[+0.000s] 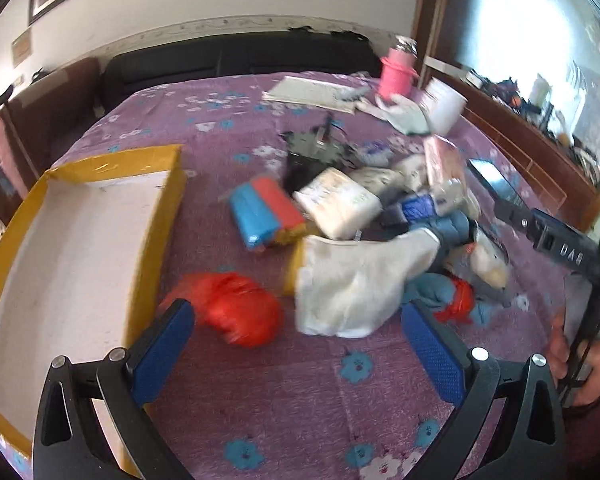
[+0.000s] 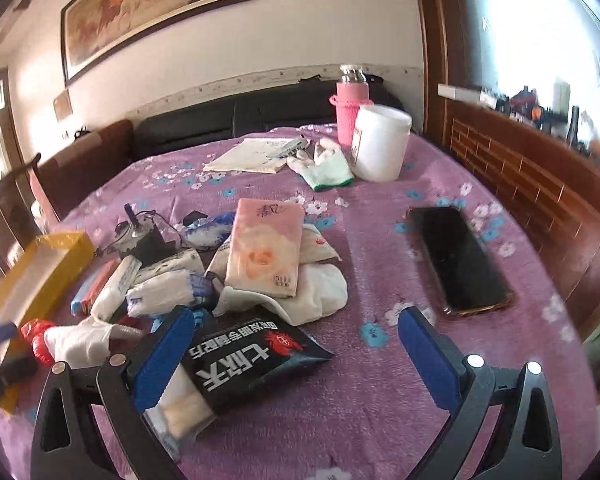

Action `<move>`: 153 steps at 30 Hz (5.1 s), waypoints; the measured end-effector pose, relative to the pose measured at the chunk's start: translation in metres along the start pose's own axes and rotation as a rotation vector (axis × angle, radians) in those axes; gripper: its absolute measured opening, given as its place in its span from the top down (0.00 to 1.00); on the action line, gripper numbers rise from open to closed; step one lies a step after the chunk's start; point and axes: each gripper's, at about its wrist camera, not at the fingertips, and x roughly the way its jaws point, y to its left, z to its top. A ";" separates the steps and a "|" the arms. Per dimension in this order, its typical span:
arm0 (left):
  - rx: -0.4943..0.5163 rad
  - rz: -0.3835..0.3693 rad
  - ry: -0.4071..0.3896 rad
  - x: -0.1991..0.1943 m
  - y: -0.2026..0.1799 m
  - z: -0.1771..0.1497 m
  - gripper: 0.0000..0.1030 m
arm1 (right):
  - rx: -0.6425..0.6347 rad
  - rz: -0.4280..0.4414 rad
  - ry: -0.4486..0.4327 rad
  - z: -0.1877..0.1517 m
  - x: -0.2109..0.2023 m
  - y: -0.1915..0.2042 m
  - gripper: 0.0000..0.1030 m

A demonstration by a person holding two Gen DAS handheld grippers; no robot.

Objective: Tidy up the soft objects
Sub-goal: 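Reach the left gripper to the white cloth and close on it, then carry the white cloth to the tray with left while right reaches the tissue pack, then grasp the blue-and-white tissue pack with the right gripper while the left gripper holds the cloth over the tray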

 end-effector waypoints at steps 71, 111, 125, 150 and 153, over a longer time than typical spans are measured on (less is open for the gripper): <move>-0.155 -0.251 -0.040 -0.019 0.037 -0.010 0.83 | 0.063 0.286 0.360 0.040 0.061 0.079 0.65; -0.295 -0.240 -0.068 -0.063 0.094 -0.048 0.83 | -0.676 0.382 0.213 -0.059 -0.027 0.210 0.11; -0.303 -0.160 -0.059 -0.072 0.102 -0.054 0.83 | -0.704 0.455 0.292 -0.068 -0.012 0.221 0.43; -0.217 0.034 -0.059 -0.068 0.092 -0.055 0.83 | -0.553 0.397 0.231 -0.052 -0.021 0.207 0.06; -0.218 0.031 -0.059 -0.068 0.092 -0.056 0.83 | -0.609 0.322 0.216 -0.060 -0.014 0.222 0.06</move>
